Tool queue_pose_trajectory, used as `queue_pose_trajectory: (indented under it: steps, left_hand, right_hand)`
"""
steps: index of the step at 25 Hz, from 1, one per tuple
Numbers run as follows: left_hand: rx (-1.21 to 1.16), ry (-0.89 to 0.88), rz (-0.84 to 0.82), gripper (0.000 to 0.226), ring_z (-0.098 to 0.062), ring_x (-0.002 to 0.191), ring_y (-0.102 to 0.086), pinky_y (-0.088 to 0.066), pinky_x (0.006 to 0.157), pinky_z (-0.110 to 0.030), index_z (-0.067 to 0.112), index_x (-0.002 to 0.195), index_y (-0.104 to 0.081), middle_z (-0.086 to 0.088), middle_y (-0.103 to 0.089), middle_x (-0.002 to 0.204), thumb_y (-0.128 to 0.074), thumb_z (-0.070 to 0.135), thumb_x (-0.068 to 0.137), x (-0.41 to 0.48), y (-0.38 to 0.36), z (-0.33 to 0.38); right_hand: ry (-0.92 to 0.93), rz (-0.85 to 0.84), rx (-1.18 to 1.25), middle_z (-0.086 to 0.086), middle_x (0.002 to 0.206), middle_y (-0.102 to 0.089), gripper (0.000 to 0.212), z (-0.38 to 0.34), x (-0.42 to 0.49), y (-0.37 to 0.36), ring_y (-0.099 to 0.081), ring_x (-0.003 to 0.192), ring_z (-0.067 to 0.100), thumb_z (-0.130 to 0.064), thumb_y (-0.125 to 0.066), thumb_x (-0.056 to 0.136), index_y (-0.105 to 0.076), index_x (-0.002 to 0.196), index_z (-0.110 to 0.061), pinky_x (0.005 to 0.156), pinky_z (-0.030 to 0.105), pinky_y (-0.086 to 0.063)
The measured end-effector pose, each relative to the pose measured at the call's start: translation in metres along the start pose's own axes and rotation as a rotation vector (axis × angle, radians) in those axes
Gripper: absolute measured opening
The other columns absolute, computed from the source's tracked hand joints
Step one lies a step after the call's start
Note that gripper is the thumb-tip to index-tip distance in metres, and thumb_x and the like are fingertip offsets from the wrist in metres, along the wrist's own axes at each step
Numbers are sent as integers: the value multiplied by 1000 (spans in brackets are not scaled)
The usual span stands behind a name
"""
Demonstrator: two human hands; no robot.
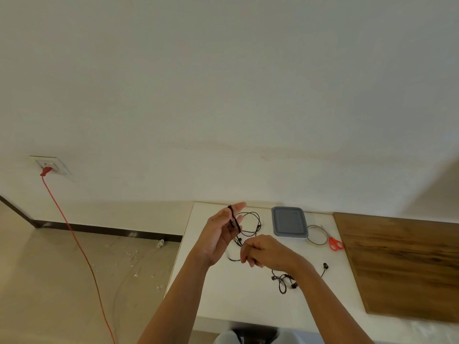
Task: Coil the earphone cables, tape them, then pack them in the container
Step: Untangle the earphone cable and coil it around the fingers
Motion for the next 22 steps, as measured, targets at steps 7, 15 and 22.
queue_pose_trajectory:
  steps: [7, 15, 22]
  left_hand:
    - [270, 135, -91, 32, -25, 96, -67, -50, 97, -46, 12, 105, -74, -7, -72, 108, -43, 19, 101, -3, -2, -6]
    - [339, 256, -178, 35, -35, 107, -66, -53, 87, -49, 8, 103, -74, -13, -71, 114, -42, 21, 102, -14, -14, -8]
    - [-26, 69, -256, 33, -43, 116, -59, -53, 84, -57, 0, 106, -70, -22, -64, 123, -50, 22, 95, -12, -29, 22]
  right_hand:
    - [159, 261, -75, -18, 57, -57, 32, -34, -7, 44, -43, 53, 3, -22, -50, 96, -65, 69, -30, 54, 14, -36]
    - [300, 516, 44, -11, 65, -67, 18, -48, 1, 60, -51, 53, 0, -18, -68, 85, -70, 71, -29, 52, 11, -40]
    - [74, 284, 387, 1, 63, -53, 28, 0, 14, 24, -41, 50, 9, -5, -46, 95, -64, 76, -15, 47, 18, -35]
Point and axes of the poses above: each hand's wrist, its own x-axis towards the middle knuckle, its own y-axis out of the back of the hand, z = x × y, the point moved 7 cm from there along x, towards the middle knuckle
